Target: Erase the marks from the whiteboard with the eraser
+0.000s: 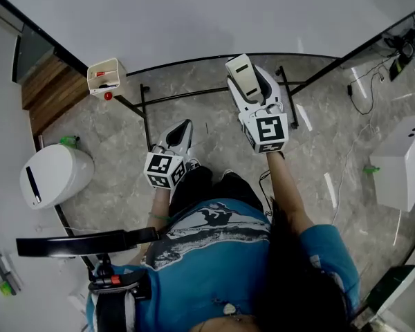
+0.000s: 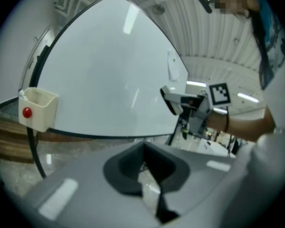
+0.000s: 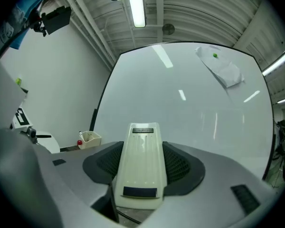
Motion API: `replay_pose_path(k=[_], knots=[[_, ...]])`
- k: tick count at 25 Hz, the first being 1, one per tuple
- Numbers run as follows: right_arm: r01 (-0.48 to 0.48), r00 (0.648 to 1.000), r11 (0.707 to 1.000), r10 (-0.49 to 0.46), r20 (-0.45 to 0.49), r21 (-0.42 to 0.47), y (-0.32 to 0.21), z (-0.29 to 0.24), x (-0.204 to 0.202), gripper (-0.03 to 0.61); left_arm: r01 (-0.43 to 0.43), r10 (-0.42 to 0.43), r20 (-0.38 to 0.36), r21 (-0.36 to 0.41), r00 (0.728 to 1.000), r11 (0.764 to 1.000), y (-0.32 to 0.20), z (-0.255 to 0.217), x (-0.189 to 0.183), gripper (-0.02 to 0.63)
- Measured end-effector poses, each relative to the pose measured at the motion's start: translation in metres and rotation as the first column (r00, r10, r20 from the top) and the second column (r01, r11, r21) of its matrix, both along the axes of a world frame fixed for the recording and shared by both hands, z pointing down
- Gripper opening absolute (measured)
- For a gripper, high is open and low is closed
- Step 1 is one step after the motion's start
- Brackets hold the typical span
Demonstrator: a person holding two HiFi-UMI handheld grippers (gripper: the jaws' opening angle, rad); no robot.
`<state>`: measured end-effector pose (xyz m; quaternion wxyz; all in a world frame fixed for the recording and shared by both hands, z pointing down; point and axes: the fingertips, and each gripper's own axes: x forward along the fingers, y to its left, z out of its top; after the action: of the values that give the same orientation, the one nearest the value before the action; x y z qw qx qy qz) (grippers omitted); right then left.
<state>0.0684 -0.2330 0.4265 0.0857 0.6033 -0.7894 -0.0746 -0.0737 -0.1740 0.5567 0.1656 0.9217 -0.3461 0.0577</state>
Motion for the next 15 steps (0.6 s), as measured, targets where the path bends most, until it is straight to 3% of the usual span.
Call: replay_pose_path(k=[9,15], knots=[[0.005,0.991,0.993,0.011,0.134,-0.119,0.088,0.036,0.010,0.262,-0.003,0.003,-0.003,0.047,1.000,0.999,0.051,-0.021,0.035,0.003],[0.023,0.987,0.985,0.005,0.163,-0.168,0.177,0.055,0.038,0.262,0.016,-0.015,-0.052,0.012,0.999,1.000,0.136,-0.021,0.075,0.003]])
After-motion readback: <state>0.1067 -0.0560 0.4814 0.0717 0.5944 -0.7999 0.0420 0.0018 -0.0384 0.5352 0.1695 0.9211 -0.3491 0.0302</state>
